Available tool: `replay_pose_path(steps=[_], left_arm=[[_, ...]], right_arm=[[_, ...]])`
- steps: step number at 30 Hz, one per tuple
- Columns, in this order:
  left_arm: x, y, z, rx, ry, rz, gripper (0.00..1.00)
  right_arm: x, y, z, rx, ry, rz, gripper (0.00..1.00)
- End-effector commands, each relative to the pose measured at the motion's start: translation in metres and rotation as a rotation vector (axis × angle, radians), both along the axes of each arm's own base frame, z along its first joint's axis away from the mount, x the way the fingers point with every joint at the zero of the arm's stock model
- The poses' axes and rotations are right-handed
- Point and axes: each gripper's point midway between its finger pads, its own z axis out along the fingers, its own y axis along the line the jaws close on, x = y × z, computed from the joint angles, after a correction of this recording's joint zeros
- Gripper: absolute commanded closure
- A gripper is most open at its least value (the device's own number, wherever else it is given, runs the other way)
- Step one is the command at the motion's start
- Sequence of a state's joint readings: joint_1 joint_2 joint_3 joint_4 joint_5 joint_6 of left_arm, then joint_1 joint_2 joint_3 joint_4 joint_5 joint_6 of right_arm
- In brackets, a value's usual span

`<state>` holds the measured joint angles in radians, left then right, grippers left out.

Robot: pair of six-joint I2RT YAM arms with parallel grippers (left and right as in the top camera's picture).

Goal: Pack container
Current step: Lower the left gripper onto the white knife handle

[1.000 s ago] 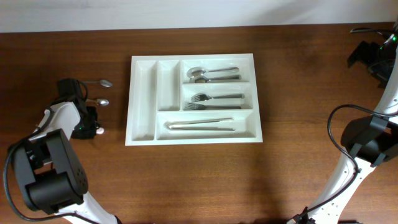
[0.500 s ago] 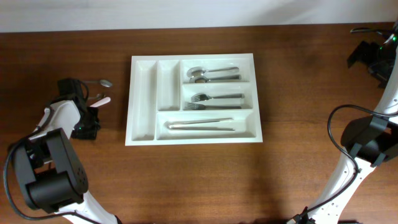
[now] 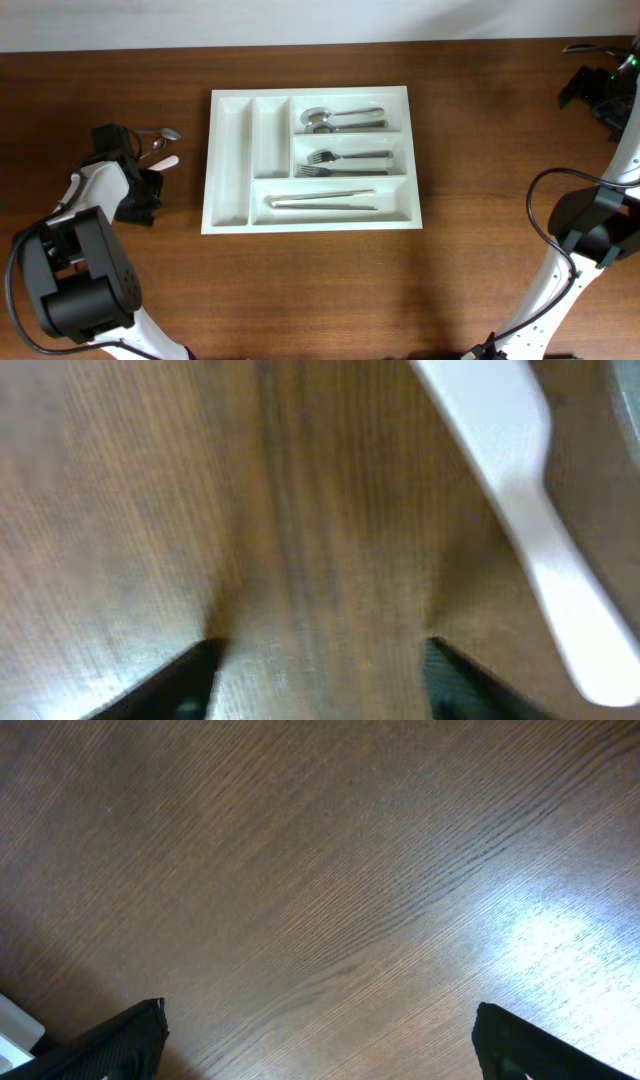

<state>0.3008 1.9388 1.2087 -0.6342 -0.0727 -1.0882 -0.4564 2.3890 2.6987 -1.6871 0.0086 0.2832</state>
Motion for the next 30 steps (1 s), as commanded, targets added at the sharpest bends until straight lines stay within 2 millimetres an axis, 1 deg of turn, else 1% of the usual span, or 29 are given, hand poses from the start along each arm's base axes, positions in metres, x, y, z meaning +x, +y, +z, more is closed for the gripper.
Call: replay_pose_path(steps=[1,3,9,12,13,18,19,22,25,27,30], left_arm=[[-0.014,-0.019,-0.031,-0.105,0.052,-0.017,0.26],[-0.009,-0.019,-0.03,-0.107,0.029,-0.019,0.22],[0.01,-0.013,-0.026,-0.083,-0.048,-0.028,0.21],[0.022,-0.012,-0.023,-0.071,-0.093,-0.074,0.21],[0.024,-0.011,-0.023,-0.067,-0.102,-0.077,0.18],[0.033,-0.008,-0.02,-0.051,-0.14,-0.077,0.16],[0.035,-0.006,-0.019,-0.042,-0.15,-0.077,0.13],[0.038,-0.003,-0.018,-0.026,-0.16,-0.068,0.13],[0.034,-0.003,-0.019,-0.035,-0.147,-0.036,0.14],[0.03,-0.009,-0.021,-0.075,-0.135,0.003,0.14],[0.032,-0.019,-0.018,-0.132,-0.151,-0.012,0.14]], right_arm=[[0.0,0.003,0.017,-0.018,-0.039,0.007,0.01],[0.0,0.003,0.017,-0.018,-0.039,0.007,0.01],[0.0,0.003,0.017,-0.018,-0.038,0.007,0.01],[0.0,0.003,0.017,-0.018,-0.038,0.007,0.01],[0.0,0.003,0.017,-0.018,-0.039,0.007,0.01],[0.0,0.003,0.017,-0.018,-0.039,0.007,0.01],[0.0,0.003,0.017,-0.018,-0.039,0.007,0.01],[0.0,0.003,0.017,-0.018,-0.039,0.007,0.01],[0.0,0.003,0.017,-0.018,-0.039,0.007,0.01],[0.0,0.003,0.017,-0.018,-0.038,0.007,0.01],[0.0,0.003,0.017,-0.018,-0.038,0.007,0.01]])
